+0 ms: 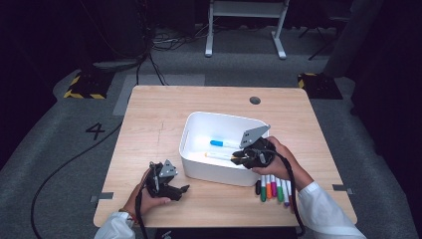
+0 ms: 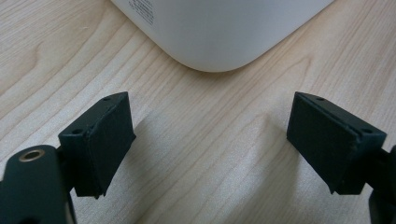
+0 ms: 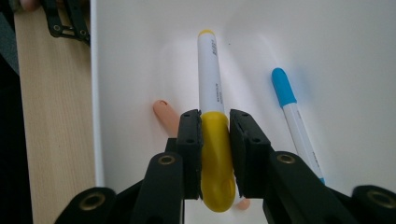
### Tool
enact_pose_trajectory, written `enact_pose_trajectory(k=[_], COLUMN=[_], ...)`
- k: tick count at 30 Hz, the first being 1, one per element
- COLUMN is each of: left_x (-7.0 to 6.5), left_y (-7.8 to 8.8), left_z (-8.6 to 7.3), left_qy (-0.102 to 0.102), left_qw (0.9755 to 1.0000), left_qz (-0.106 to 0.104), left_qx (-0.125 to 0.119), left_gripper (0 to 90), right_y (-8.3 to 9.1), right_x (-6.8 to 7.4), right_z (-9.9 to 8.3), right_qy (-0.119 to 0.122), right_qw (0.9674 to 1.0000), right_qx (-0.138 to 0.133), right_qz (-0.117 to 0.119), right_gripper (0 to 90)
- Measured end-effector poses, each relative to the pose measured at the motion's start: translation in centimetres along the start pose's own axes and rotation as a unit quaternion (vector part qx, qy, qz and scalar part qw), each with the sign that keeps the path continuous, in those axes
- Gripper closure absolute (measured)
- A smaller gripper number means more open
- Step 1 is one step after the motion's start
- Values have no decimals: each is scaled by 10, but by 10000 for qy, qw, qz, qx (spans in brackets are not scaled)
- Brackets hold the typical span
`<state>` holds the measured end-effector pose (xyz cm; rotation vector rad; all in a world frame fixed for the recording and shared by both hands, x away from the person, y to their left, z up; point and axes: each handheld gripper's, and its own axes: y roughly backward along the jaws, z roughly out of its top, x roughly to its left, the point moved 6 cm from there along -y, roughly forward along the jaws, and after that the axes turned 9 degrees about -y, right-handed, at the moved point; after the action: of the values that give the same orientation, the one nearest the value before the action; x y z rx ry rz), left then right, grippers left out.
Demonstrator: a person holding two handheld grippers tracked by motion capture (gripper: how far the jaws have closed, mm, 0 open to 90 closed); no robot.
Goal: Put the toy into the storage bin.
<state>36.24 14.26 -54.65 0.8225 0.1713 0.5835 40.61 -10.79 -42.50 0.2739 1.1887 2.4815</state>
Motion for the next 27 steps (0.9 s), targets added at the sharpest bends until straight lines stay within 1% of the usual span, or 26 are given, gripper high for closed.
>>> enact_pose_trajectory(k=[3,9,11,13,15,17,18,20,21,22,24,25,27], left_x=[0,0,0,0,0,0,0,0,0,0,0,0,0], left_y=[0,0,0,0,0,0,0,0,0,0,0,0,0], left_z=[0,0,0,0,0,0,0,0,0,0,0,0,0], left_qy=[-1,-1,2,2,-1,-3,0,0,-1,-1,-1,-1,-1], left_qw=[10000,10000,10000,10000,10000,10000,10000,10000,10000,10000,10000,10000,10000], left_qz=[0,2,-6,-4,0,1,1,0,1,1,1,-1,0], left_qx=[0,-1,0,1,0,0,-1,-1,-2,-1,0,0,-1], left_gripper=[148,148,148,148,148,148,148,148,148,148,148,148,148], right_y=[-1,-1,-1,-1,1,3,5,11,16,19,27,32,39], right_x=[3,4,4,4,2,1,-1,-3,-5,-5,-9,-11,-15], right_z=[0,0,0,0,0,-1,-1,-2,-2,-3,-4,-5,-7], right_qy=[41,72,59,3,10,-27,-20,-97,-121,-179,-241,-327,-420], right_qw=[10000,9998,9999,9999,10000,10000,9999,9998,9994,9992,9981,9972,9958], right_qx=[47,79,85,56,48,-24,-83,-160,-241,-276,-415,-485,-596], right_qz=[66,137,74,89,38,16,-54,-116,-214,-246,-379,-465,-553], right_gripper=[747,736,700,673,630,598,581,566,543,527,500,487,444])
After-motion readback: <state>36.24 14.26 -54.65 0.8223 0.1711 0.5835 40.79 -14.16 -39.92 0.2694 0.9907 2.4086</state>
